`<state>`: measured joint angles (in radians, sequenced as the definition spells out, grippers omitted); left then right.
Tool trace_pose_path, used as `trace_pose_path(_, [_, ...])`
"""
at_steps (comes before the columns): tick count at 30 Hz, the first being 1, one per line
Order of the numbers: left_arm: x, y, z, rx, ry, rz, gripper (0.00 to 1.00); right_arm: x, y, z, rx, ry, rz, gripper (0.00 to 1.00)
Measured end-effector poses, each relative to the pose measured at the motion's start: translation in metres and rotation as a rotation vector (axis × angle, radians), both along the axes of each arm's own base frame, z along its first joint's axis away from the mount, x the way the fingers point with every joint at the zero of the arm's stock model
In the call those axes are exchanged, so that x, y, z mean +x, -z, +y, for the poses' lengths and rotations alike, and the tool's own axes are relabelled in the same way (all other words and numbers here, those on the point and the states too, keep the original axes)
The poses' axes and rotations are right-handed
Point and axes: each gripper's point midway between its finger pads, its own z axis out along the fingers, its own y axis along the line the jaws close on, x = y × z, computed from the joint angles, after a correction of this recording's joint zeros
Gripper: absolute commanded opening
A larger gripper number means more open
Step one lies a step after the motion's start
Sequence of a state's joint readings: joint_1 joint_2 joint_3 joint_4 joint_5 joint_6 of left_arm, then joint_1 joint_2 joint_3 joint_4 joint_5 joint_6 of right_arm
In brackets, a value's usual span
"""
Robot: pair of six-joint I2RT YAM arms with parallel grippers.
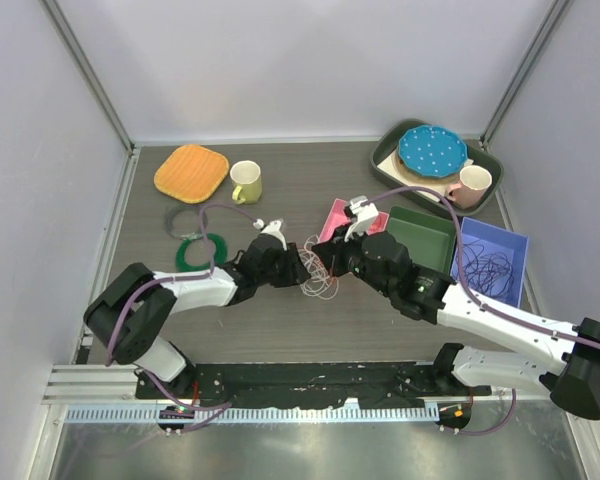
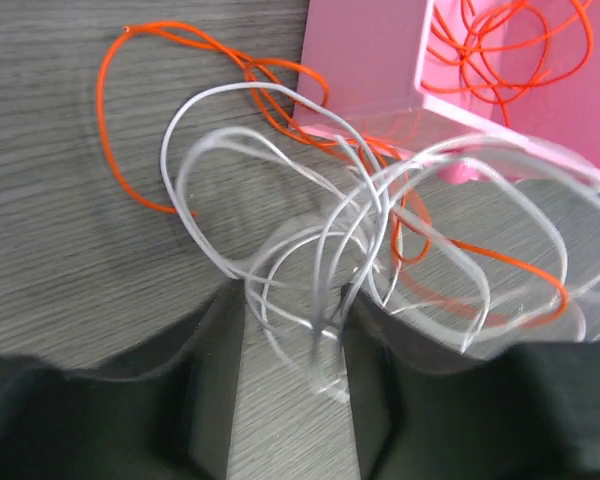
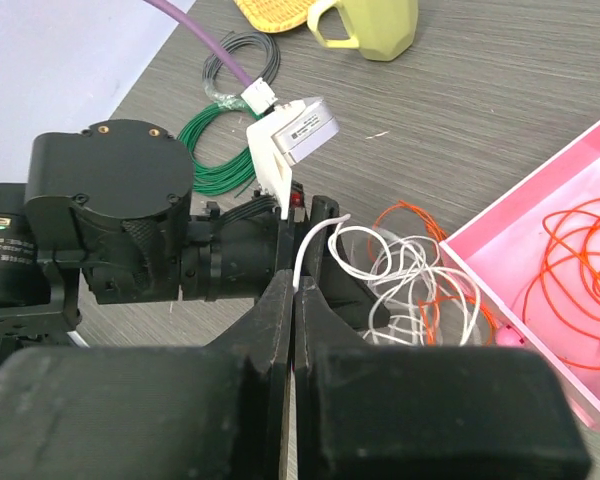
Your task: Untangle the cables
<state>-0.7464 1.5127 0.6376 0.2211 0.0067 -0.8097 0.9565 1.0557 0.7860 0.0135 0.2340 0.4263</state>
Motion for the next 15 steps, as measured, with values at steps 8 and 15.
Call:
trace_pose_path(8, [0.003,0.005,0.013,0.068,-0.069,0.024,0.00,0.004,-0.005,-0.019,0.000,0.078,-0.025,0.01])
trace_pose_path(15, [0.023,-0.044,0.144,0.285,-0.548,-0.022,0.00,0.018,-0.011,-0.065,-0.046,0.296,-0.068,0.01])
